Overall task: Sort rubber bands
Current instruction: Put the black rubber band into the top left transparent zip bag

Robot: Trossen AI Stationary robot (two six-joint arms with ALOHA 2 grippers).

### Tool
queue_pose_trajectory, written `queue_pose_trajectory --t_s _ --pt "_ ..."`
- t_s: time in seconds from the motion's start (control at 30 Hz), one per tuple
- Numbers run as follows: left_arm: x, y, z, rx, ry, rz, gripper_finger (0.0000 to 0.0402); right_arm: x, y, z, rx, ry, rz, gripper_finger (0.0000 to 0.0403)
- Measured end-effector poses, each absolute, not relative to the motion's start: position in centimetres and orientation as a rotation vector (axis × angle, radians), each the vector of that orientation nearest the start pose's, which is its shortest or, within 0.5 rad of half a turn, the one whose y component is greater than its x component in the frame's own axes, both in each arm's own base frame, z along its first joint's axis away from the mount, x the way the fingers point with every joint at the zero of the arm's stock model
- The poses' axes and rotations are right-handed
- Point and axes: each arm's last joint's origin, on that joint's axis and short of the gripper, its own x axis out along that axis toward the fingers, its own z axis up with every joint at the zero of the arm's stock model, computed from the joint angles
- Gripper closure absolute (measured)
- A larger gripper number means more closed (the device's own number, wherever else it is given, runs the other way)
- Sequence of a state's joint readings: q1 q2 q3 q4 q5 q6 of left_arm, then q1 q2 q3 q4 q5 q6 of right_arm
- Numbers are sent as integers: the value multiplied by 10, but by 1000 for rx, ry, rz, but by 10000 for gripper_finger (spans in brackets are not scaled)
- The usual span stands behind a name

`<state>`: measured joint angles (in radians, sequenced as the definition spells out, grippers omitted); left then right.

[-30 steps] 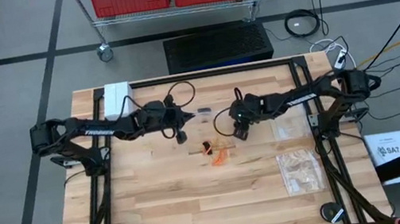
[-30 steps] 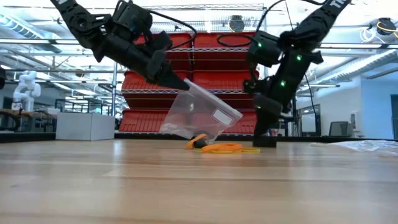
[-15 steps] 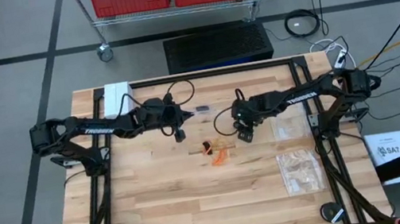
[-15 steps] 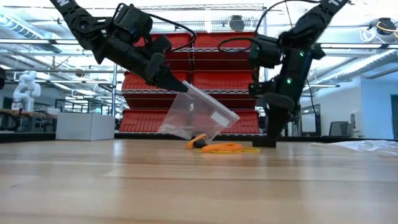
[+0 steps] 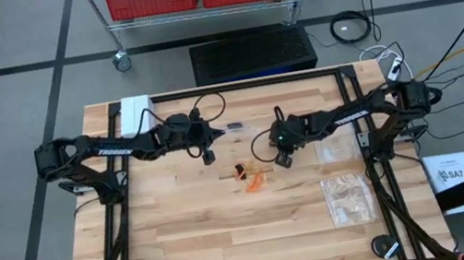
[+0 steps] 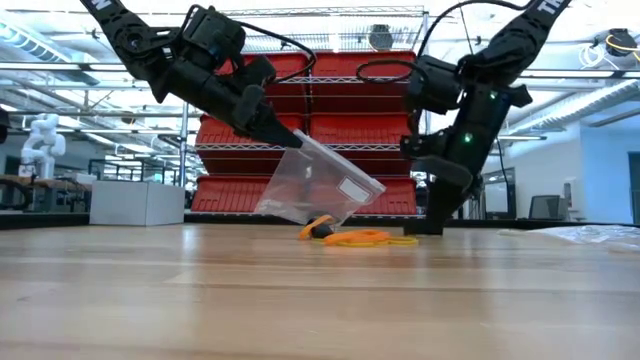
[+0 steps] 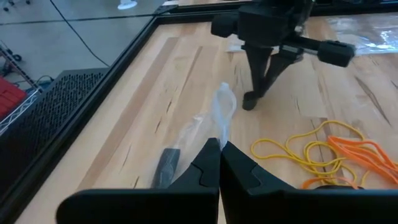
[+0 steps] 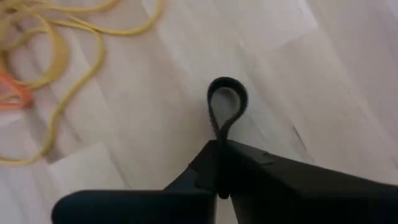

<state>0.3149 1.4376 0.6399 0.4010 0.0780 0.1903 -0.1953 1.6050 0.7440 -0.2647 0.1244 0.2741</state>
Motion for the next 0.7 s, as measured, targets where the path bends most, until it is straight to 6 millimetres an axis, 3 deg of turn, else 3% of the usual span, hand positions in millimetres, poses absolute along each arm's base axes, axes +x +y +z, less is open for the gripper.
queue_pose_trajectory --t_s 0.2,0.47,0.6,0.7 --pt "275 87 194 109 410 196 401 291 -42 156 212 1025 -381 399" --pt "275 87 194 108 410 196 401 325 -17 209 -103 877 -447 400" --pt "275 87 194 108 410 196 401 335 -22 227 -174 833 -458 401" --pt "275 87 194 108 410 195 401 340 -32 226 -208 846 -488 402"
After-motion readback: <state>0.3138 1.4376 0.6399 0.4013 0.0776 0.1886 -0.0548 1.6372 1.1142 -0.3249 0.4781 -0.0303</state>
